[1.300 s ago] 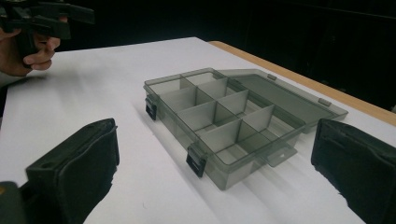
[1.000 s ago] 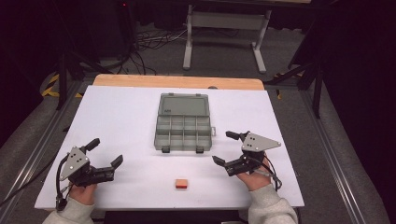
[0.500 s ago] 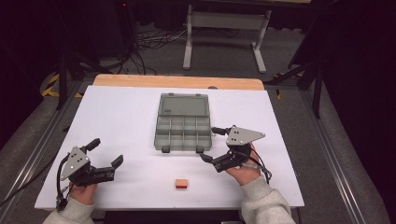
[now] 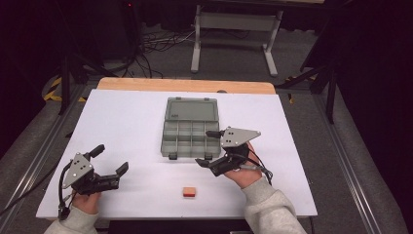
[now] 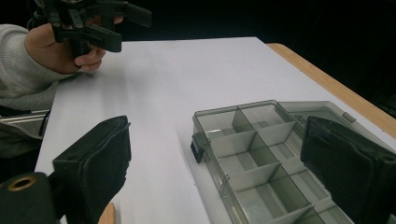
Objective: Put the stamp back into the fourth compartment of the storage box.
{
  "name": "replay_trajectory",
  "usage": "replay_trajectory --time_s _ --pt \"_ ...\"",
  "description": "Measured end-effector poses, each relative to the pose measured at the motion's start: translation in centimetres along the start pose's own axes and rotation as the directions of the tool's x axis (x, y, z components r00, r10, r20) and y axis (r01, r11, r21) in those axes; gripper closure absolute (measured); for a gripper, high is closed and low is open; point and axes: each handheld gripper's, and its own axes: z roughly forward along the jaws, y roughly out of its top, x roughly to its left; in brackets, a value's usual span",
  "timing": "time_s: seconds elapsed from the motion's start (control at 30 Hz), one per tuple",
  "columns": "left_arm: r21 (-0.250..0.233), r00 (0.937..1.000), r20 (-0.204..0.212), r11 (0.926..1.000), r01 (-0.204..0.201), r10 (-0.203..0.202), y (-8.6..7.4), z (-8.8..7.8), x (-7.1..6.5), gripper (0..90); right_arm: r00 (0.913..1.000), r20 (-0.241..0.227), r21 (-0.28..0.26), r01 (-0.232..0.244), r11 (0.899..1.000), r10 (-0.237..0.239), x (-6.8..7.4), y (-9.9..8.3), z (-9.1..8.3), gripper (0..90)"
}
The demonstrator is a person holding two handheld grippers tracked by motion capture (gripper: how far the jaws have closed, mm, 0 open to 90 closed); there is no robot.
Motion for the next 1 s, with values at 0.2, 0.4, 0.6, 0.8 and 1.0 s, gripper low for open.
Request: replay_trajectory --time_s 0.2,0.4,0.6,0.8,1.0 --pt "0.000 1.0000 0.001 1.0000 0.000 0.000 0.0 0.0 0.0 1.1 0.9998 -0.019 0.015 0.009 1.000 -0.008 -0.1 0.5 0.8 9.5" --pt "0.001 1.0000 0.001 1.0000 -0.003 0.003 0.0 0.0 0.0 1.1 0.9986 -0.052 0.038 0.013 0.999 -0.011 -0.2 0.9 1.7 10.8" --pt "0.001 1.0000 0.001 1.0000 -0.002 0.002 0.0 0.0 0.0 1.1 0.9960 -0.085 0.071 0.033 0.997 -0.027 0.0 1.4 2.8 12.0" --pt "0.001 1.0000 0.002 1.0000 -0.003 0.003 0.0 0.0 0.0 1.1 0.9942 -0.104 0.110 0.040 0.993 -0.028 0.2 1.6 3.6 14.3" --pt "0.001 1.0000 0.002 1.0000 -0.004 0.004 0.0 0.0 0.0 1.1 0.9895 -0.142 0.160 0.048 0.986 -0.025 0.6 1.7 4.1 21.2"
